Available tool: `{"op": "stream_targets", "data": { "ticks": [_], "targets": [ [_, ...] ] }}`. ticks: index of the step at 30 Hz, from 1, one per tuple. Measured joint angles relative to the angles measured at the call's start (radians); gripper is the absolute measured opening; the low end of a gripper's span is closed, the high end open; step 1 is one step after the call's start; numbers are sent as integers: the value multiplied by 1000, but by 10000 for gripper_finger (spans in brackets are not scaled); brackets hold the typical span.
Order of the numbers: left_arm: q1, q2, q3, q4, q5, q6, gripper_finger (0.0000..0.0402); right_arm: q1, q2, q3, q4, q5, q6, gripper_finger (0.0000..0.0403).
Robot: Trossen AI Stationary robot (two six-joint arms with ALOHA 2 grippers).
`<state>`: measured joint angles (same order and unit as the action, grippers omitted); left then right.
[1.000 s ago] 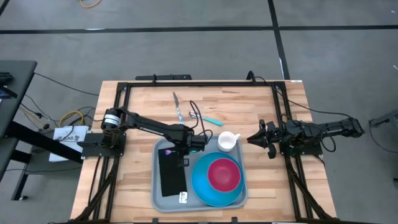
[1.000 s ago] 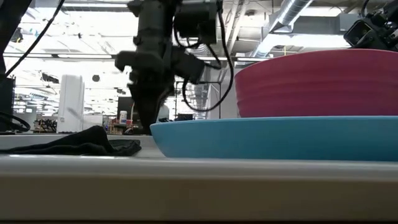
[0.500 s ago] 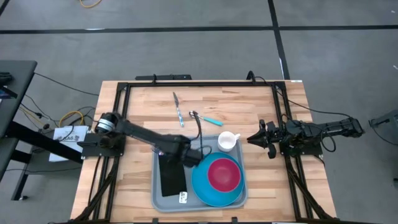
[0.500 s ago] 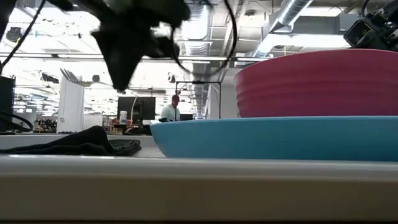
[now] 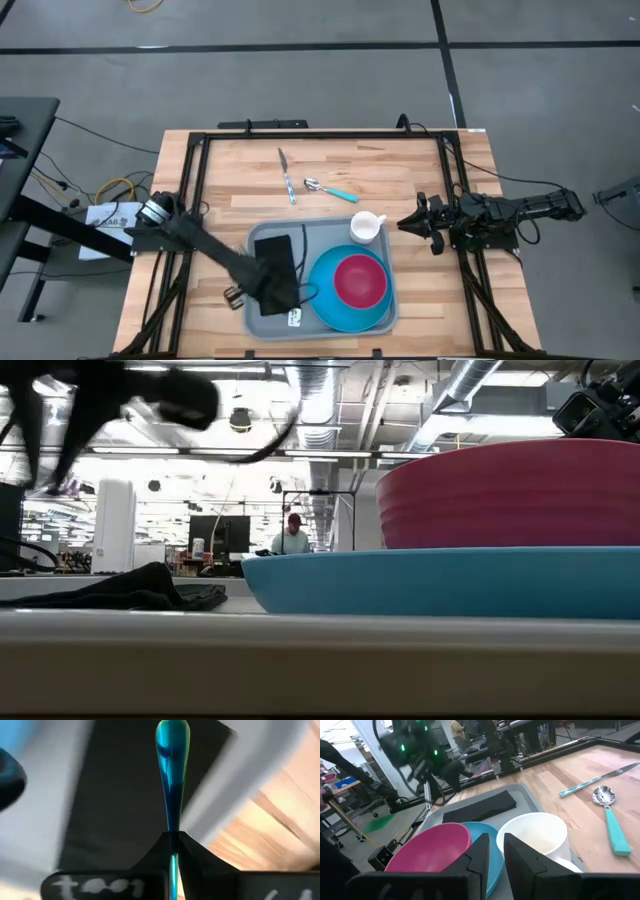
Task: Set up tray
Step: Put the blue fork on the black napkin
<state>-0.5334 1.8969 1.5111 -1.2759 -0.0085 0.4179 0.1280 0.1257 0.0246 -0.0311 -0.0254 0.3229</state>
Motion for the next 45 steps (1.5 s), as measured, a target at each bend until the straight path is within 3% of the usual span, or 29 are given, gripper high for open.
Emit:
{"op": "stream_targets", "data": {
  "ticks": [7, 14, 21, 32, 45],
  "targets": [
    [-137, -24, -163, 119, -58, 104, 0, 0, 0, 0, 0, 0, 0, 51],
    [-200, -76, -260, 228, -136, 187, 0, 0, 0, 0, 0, 0, 0, 51],
    [-189, -76, -260, 322, -182, 251, 0, 0, 0, 0, 0, 0, 0, 51],
    [-94, -76, -260, 356, -143, 303, 0, 0, 0, 0, 0, 0, 0, 51],
    [-72, -76, -376, 463, -116, 305, 0, 0, 0, 0, 0, 0, 0, 51]
  ]
}}
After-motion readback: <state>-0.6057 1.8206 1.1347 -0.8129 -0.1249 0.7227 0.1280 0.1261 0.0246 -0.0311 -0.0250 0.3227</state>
